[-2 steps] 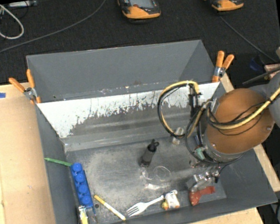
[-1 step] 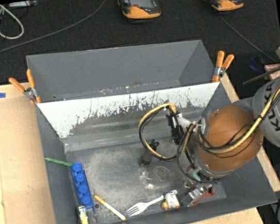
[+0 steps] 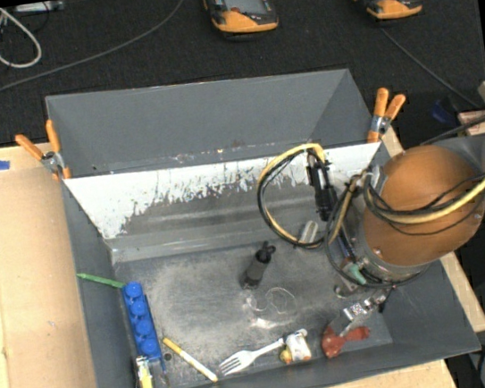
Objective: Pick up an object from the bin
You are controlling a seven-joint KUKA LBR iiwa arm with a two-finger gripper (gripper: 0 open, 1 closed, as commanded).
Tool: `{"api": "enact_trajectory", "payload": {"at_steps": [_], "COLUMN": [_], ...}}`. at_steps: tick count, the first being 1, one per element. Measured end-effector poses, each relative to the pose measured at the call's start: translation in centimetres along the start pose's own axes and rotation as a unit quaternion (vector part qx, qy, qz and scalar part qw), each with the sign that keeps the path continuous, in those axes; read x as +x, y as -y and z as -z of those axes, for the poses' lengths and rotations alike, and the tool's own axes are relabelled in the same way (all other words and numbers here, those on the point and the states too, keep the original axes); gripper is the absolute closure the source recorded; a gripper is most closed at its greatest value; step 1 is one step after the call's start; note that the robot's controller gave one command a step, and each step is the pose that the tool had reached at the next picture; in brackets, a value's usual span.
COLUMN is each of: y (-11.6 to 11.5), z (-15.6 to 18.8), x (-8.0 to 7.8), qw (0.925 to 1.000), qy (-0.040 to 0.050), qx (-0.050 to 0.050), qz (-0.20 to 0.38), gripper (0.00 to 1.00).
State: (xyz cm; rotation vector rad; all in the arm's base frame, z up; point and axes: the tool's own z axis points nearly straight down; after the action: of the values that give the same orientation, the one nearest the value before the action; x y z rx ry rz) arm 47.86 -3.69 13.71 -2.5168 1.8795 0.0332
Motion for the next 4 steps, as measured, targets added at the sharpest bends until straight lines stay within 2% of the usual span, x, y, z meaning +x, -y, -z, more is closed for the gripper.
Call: {"api": "enact_trajectory", "payload": {"at_steps": [1, 2, 3, 4], "y": [-0.5, 1.2, 2.5, 1.8], "z": [-0.1, -3.7, -1.9, -0.3], "x": [5.7, 4.6, 2.8, 2.5], "qw": [0.9903, 0.9771, 0.9585, 0.9247], "qy": [0.0007, -0.0008, 0.0001, 0.0022], "qx": [0.001, 0.003, 0.003, 0.003], "qz": [0.139, 0.213, 0.285, 0.381], "gripper": [1.0, 1.0, 1.0, 1.0]}}
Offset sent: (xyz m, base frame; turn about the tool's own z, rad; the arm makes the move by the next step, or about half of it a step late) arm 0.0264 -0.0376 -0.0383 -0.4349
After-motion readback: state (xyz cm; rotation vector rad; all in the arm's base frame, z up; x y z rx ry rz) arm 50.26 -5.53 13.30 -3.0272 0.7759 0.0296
